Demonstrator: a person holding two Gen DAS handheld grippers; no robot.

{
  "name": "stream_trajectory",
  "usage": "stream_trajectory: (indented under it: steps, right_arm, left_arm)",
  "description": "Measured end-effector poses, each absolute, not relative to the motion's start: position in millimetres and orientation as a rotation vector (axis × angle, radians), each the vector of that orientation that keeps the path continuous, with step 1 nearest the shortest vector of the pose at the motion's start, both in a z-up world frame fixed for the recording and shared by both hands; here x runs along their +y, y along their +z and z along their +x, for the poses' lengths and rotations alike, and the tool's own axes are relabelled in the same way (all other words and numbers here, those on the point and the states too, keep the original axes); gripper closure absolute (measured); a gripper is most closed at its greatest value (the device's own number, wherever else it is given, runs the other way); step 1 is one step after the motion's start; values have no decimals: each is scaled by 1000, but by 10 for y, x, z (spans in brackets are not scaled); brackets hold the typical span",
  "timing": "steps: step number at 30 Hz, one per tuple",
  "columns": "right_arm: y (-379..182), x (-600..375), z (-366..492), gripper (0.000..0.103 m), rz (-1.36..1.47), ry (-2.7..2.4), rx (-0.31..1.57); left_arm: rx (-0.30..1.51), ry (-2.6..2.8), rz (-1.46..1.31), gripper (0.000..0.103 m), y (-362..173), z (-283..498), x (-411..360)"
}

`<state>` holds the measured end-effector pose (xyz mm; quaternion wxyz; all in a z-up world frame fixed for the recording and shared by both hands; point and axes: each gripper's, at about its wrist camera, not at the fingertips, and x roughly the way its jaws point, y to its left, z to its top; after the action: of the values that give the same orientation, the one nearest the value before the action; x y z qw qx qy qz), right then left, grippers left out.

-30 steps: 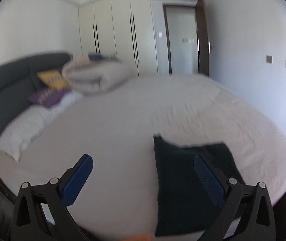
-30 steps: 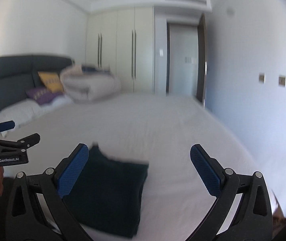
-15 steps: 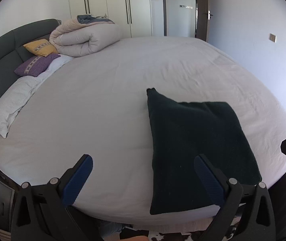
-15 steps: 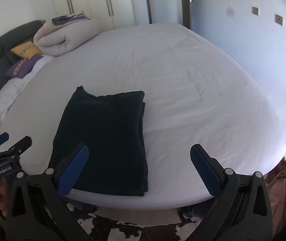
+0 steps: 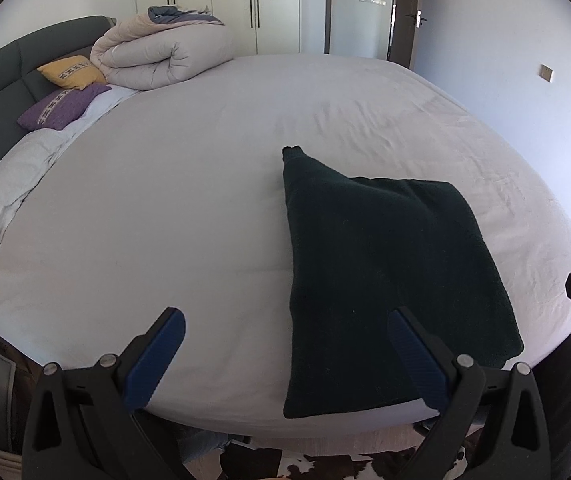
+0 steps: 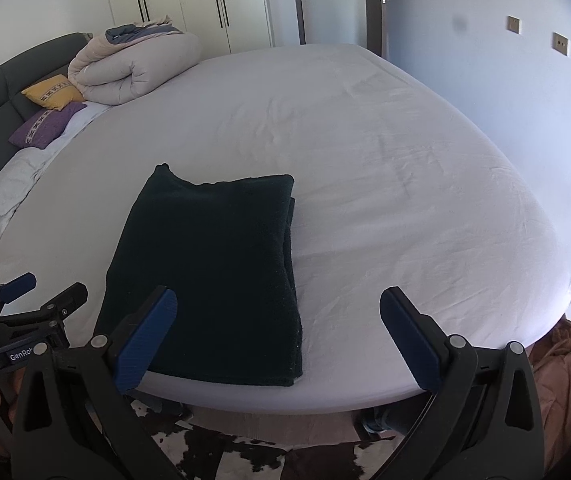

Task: Fold small clothes

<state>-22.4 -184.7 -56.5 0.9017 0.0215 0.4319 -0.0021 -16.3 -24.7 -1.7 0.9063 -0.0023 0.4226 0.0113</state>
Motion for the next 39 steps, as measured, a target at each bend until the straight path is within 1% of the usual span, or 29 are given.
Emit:
stream_trajectory:
  steps: [39]
  right_arm:
    - [-627, -1856, -197, 0, 19, 10, 918]
  left_arm:
    - [897, 32, -24, 0, -92, -127, -212]
